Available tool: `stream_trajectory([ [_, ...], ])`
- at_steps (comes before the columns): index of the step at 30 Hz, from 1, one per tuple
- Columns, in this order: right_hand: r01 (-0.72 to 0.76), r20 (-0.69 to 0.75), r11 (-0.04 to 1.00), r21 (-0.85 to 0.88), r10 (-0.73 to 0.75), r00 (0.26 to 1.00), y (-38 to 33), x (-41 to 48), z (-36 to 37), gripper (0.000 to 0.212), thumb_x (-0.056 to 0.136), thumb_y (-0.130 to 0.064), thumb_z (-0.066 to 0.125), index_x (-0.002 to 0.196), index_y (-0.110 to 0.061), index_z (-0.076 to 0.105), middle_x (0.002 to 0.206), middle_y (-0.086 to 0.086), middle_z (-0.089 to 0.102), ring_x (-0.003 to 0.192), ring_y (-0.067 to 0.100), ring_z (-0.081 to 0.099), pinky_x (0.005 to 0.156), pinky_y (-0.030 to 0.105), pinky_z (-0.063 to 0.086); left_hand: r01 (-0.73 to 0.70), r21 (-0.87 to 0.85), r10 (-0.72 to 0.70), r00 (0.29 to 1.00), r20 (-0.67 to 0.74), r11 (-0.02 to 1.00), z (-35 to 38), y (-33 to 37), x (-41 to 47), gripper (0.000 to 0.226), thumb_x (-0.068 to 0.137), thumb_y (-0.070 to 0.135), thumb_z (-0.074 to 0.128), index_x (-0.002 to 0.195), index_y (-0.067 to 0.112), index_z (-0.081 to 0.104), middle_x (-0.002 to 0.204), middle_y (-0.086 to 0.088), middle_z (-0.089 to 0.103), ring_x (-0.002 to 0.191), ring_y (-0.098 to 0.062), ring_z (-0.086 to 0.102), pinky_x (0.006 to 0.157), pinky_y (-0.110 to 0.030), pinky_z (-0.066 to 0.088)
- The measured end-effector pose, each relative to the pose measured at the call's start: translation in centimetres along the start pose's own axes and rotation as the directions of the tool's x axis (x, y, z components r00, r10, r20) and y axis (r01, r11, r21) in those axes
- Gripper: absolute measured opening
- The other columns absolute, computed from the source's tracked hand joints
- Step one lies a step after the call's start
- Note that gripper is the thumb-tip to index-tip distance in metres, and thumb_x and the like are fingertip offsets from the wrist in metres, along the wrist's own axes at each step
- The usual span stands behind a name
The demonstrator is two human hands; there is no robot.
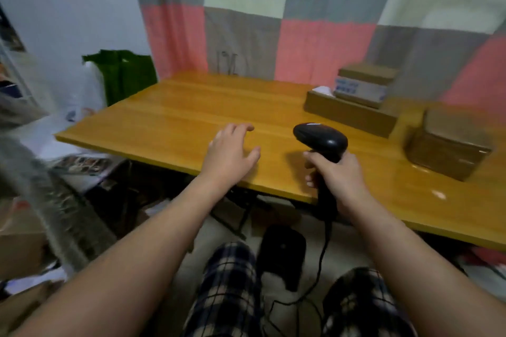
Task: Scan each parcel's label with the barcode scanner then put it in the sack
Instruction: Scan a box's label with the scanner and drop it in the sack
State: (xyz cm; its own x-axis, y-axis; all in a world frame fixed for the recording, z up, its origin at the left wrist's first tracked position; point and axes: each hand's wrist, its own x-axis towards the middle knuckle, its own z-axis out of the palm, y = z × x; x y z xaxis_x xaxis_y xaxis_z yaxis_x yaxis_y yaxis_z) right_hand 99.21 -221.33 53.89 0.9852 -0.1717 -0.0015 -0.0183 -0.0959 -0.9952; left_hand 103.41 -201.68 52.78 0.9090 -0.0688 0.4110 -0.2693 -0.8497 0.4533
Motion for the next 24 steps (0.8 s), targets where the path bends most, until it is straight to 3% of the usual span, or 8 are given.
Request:
stream_trajectory([
  [9, 0.06, -0.283, 0.997, 0.048, -0.044, 0.958, -2.2, 4.7, -11.0, 0.011, 0.088, -0.019, 0.068, 0.097, -0.015, 0.064, 0.085, 0.009, 0.064, 0.073, 0.02, 0.063, 0.064, 0.031, 0.056, -0.155, -0.172, 0.181, 0.972, 0.147, 0.973, 9.4, 9.7, 9.3, 0.048, 0.091, 0.035, 0.061, 0.132, 0.013, 0.05, 0.132, -0.011, 0.047, 0.126, -0.029, 0.042, 0.105, -0.035, 0.033],
  [12, 0.06, -0.353, 0.998, 0.037, -0.043, 0.934, -3.0, 8.5, -11.8, 0.011, 0.086, -0.033, 0.07, 0.091, -0.027, 0.062, 0.089, 0.0, 0.064, 0.084, 0.018, 0.062, 0.077, 0.035, 0.05, -0.05, -0.331, 0.125, 0.97, 0.209, 0.942, 11.0, 11.4, 13.5, 0.058, 0.093, 0.042, 0.056, 0.14, 0.012, 0.04, 0.14, -0.014, 0.039, 0.132, -0.029, 0.037, 0.111, -0.036, 0.029],
  [14, 0.085, -0.369, 0.995, 0.054, -0.059, 0.927, -3.8, 11.1, -12.0, 0.011, 0.087, -0.035, 0.069, 0.085, -0.03, 0.059, 0.087, -0.005, 0.062, 0.084, 0.011, 0.057, 0.073, 0.03, 0.044, 0.038, -0.408, 0.073, 0.965, 0.253, 0.912, 12.0, 12.4, 16.5, 0.065, 0.093, 0.046, 0.053, 0.145, 0.015, 0.031, 0.146, -0.015, 0.032, 0.137, -0.03, 0.03, 0.114, -0.038, 0.025],
  [18, 0.116, -0.403, 0.986, 0.116, -0.06, 0.913, -5.9, 16.2, -12.7, 0.023, 0.089, -0.039, 0.066, 0.099, -0.018, 0.064, 0.088, -0.004, 0.064, 0.084, 0.011, 0.059, 0.066, 0.025, 0.043, 0.124, -0.504, -0.015, 0.977, 0.214, 0.855, 12.7, 14.1, 22.0, 0.076, 0.094, 0.052, 0.049, 0.152, 0.016, 0.016, 0.155, -0.014, 0.022, 0.143, -0.029, 0.021, 0.117, -0.043, 0.018],
  [21, 0.05, -0.355, 0.983, 0.176, 0.016, 0.935, -6.4, 18.9, -13.0, 0.023, 0.088, -0.041, 0.065, 0.093, -0.018, 0.062, 0.092, 0.0, 0.066, 0.088, 0.017, 0.062, 0.07, 0.029, 0.047, 0.165, -0.519, -0.039, 0.969, 0.244, 0.839, 12.9, 14.6, 24.6, 0.079, 0.095, 0.056, 0.043, 0.154, 0.016, 0.009, 0.16, -0.009, 0.013, 0.146, -0.027, 0.014, 0.119, -0.043, 0.014],
  [24, 0.01, -0.332, 0.984, 0.178, 0.051, 0.942, -6.1, 20.3, -13.0, 0.024, 0.088, -0.042, 0.065, 0.091, -0.019, 0.06, 0.093, 0.001, 0.065, 0.088, 0.018, 0.062, 0.071, 0.031, 0.048, 0.209, -0.601, -0.02, 0.952, 0.305, 0.771, 13.3, 14.7, 25.6, 0.074, 0.097, 0.056, 0.038, 0.152, 0.009, 0.019, 0.151, -0.001, 0.031, 0.14, -0.019, 0.028, 0.112, -0.033, 0.024],
])
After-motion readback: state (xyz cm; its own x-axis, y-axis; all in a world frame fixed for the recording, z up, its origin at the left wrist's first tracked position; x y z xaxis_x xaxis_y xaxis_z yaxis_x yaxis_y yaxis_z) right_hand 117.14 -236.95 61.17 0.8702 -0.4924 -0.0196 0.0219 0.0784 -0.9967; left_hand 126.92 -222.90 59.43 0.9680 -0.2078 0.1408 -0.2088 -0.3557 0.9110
